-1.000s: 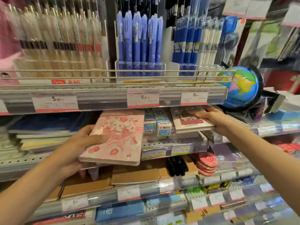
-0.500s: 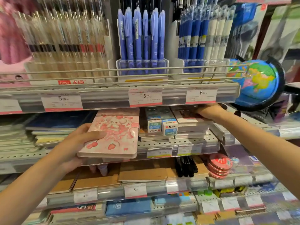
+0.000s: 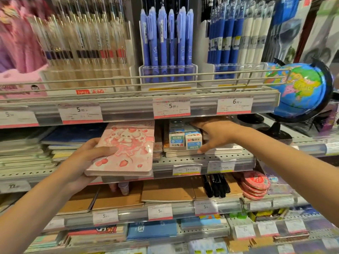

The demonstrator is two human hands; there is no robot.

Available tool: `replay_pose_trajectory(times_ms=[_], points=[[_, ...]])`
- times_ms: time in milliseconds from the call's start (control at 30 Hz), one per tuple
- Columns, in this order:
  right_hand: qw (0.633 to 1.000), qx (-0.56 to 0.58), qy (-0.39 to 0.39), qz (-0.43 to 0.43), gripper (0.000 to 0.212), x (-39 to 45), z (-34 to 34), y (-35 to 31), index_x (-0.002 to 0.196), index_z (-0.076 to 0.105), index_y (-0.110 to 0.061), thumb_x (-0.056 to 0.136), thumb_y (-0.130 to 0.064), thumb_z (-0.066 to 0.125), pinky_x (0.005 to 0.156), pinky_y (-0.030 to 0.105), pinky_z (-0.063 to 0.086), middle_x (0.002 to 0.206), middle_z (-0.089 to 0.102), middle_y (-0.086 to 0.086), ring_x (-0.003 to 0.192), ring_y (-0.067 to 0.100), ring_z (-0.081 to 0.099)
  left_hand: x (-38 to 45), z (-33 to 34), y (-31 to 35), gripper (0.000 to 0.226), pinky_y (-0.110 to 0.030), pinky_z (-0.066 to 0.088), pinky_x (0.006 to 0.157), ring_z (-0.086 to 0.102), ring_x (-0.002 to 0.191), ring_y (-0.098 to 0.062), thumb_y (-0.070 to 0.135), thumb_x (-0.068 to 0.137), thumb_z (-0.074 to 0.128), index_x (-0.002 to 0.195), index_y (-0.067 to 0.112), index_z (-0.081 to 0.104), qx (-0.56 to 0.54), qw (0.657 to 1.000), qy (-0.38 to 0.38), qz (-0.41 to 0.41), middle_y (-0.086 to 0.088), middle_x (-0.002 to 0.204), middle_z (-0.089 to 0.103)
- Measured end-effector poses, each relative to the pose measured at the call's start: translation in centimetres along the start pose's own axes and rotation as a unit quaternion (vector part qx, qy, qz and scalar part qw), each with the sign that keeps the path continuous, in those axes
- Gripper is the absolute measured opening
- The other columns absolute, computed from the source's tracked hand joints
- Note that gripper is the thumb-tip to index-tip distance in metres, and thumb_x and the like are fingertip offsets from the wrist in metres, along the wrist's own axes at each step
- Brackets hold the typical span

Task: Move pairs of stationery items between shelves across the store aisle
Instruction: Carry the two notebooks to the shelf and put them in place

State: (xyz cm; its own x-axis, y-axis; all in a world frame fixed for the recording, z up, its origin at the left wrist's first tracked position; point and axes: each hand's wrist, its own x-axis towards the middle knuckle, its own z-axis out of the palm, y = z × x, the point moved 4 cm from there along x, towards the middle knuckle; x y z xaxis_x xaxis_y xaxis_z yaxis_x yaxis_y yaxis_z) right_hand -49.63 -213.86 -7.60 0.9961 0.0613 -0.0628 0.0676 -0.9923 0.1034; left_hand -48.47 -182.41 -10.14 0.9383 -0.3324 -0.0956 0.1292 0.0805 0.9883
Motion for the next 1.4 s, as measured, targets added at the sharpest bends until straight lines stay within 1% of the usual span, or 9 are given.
replay_pose_trajectory(times_ms=[167,300,400,500,600,700,933,1200,1400], points=[[0.997,0.046,0.047,-0.032,0.079,1.0,0.1,-1.4,0.138,0.032,-0.021,0.075,-0.056,0.063,0.081,0.03,0.044,0.126,0.056,0.003,0.109,0.02,0.053,-0.6,-0.9,0.2,0.065,-0.022,0.054,0.044,0.072,0.062,-0.015,0.015,0.051,0.076,0.112,0.016,0.052,-0.021,1.0,0.011,-0.004,-0.006,0.08,0.076],[0.994,0.081,0.058,-0.041,0.079,1.2,0.6,-1.6,0.144,0.021,-0.022,0.081,-0.052,0.059,0.085,0.029,0.041,0.139,0.048,0.007,0.121,0.024,0.048,-1.1,-1.6,0.4,0.093,-0.022,0.053,0.043,0.072,0.062,-0.016,0.026,0.02,0.092,0.105,0.018,0.055,-0.01,1.0,0.026,-0.002,-0.007,0.08,0.076],[0.982,0.175,0.052,-0.049,0.075,1.2,0.4,-1.5,0.145,0.018,-0.026,0.085,-0.046,0.057,0.1,0.029,0.036,0.148,0.037,0.002,0.13,0.021,0.04,-1.2,-1.9,0.5,0.065,-0.022,0.053,0.043,0.072,0.061,-0.016,0.015,0.053,0.074,0.114,0.016,0.052,-0.016,0.999,0.034,0.002,-0.009,0.086,0.074],[0.974,0.217,0.041,-0.052,0.065,1.5,0.0,-1.8,0.142,0.026,-0.024,0.087,-0.04,0.057,0.101,0.029,0.034,0.144,0.041,0.002,0.128,0.02,0.042,-1.2,-2.1,0.4,0.057,-0.024,0.055,0.044,0.072,0.062,-0.016,0.013,0.059,0.067,0.114,0.017,0.052,-0.012,0.999,0.043,-0.001,-0.005,0.077,0.076],[0.982,0.186,0.016,-0.031,0.059,2.1,0.0,-1.8,0.133,0.039,-0.018,0.082,-0.036,0.063,0.095,0.032,0.045,0.13,0.053,0.004,0.111,0.021,0.053,-1.6,-2.1,0.5,0.061,-0.029,0.057,0.05,0.072,0.065,-0.018,0.017,0.056,0.071,0.114,0.019,0.053,0.001,0.999,0.045,-0.004,-0.009,0.091,0.074],[0.993,0.112,-0.006,-0.025,0.066,2.4,0.4,-2.1,0.13,0.04,-0.014,0.074,-0.036,0.067,0.093,0.037,0.048,0.125,0.054,0.008,0.107,0.022,0.053,-1.8,-2.2,0.4,0.085,-0.032,0.058,0.052,0.073,0.07,-0.021,0.027,0.034,0.088,0.112,0.021,0.055,0.016,0.999,0.044,-0.007,-0.008,0.089,0.076],[0.995,0.094,0.037,-0.003,0.081,3.1,0.9,-3.4,0.138,0.034,-0.014,0.074,-0.051,0.067,0.1,0.036,0.042,0.136,0.049,0.007,0.121,0.024,0.047,-2.4,-2.2,0.4,0.062,-0.028,0.056,0.045,0.072,0.063,-0.017,0.018,0.057,0.068,0.117,0.019,0.052,0.0,0.998,0.057,-0.001,-0.012,0.098,0.07],[0.954,0.286,0.086,0.04,0.048,2.7,-0.5,-3.0,0.126,0.049,-0.019,0.086,-0.046,0.055,0.081,0.031,0.044,0.118,0.06,0.007,0.099,0.022,0.053,-2.9,-2.7,0.5,0.071,-0.028,0.055,0.044,0.073,0.065,-0.02,0.008,0.053,0.076,0.119,0.015,0.05,-0.006,0.998,0.058,0.001,-0.014,0.094,0.072],[0.958,0.236,0.162,-0.006,0.044,2.5,-1.4,-6.1,0.123,0.05,-0.012,0.091,-0.043,0.049,0.066,0.026,0.036,0.094,0.059,0.009,0.08,0.019,0.05,-3.2,-3.2,0.5,0.053,-0.028,0.058,0.049,0.072,0.066,-0.019,0.014,0.057,0.068,0.108,0.016,0.054,-0.016,0.998,0.065,0.003,-0.012,0.092,0.072]])
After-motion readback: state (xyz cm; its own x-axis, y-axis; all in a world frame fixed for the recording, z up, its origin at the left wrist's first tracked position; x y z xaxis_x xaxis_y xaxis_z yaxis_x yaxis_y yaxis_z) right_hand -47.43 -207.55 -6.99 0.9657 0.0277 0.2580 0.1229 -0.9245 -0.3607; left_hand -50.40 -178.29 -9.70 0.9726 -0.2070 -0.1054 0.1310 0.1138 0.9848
